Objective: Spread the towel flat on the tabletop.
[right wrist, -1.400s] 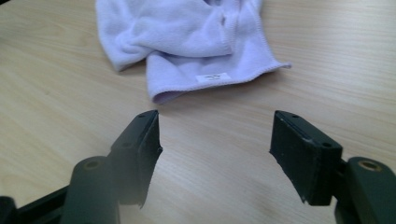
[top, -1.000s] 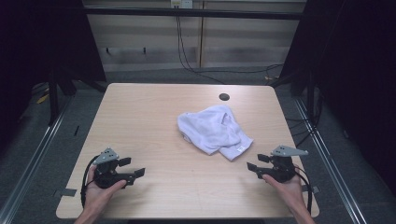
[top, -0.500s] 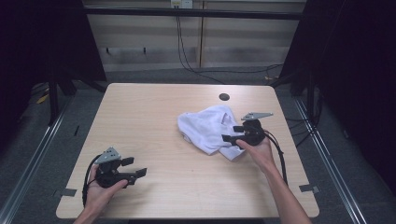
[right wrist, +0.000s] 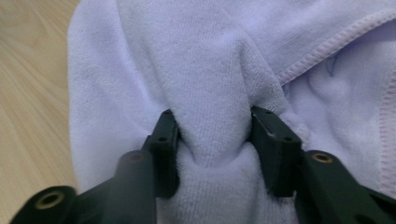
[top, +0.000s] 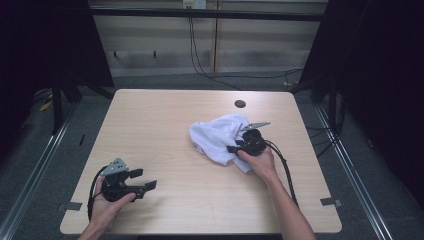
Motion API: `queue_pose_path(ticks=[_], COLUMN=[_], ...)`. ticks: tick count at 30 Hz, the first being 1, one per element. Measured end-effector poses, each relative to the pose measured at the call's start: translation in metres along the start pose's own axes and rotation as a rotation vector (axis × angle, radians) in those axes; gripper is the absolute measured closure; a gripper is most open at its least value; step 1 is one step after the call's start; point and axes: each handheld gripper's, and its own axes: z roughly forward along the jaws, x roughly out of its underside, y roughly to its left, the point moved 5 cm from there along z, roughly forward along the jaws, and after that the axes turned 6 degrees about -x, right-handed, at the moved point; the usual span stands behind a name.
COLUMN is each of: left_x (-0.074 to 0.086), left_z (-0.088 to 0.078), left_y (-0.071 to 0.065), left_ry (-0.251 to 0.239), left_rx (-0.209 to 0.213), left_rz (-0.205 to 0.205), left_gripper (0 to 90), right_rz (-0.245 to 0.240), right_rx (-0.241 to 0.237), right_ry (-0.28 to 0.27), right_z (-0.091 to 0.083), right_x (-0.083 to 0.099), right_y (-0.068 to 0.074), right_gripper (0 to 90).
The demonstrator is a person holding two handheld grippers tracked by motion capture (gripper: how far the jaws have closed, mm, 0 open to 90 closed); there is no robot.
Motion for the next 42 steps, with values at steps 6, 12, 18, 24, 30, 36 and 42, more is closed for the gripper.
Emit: queue_pose_path(ticks=[6, 12, 18, 24, 30, 36, 42], left_x=[-0.003, -0.006, -0.019, -0.034, -0.052, -0.055, -0.057], left_z=[-0.003, -0.001, -0.002, 0.005, 0.025, 0.055, 0.060], left_y=[-0.002, -0.005, -0.015, -0.022, -0.035, -0.041, -0.037], left_ry=[-0.017, -0.007, -0.024, -0.025, -0.012, 0.066, 0.109], left_rx=[-0.002, -0.004, 0.017, 0.025, 0.051, 0.065, 0.081], left_rz=[0.001, 0.014, 0.033, 0.042, 0.082, 0.120, 0.110], left_gripper=[24.2, 24.4, 26.2, 30.3, 34.5, 39.6, 45.7], right_rz=[-0.026, -0.088, -0.130, -0.206, -0.268, -0.273, -0.175], right_rx=[-0.061, -0.119, -0.173, -0.289, -0.363, -0.389, -0.278], right_ry=[-0.006, 0.011, 0.021, 0.055, 0.075, 0.064, -0.026], right_z=[0.000, 0.000, -0.003, -0.004, -0.001, -0.013, -0.047], right_x=[0.009, 0.020, 0.031, 0.043, 0.049, 0.044, 0.021], right_y=[0.021, 0.051, 0.077, 0.109, 0.136, 0.147, 0.111], right_gripper=[62.7, 62.5, 62.1, 60.5, 58.5, 40.4, 52.4])
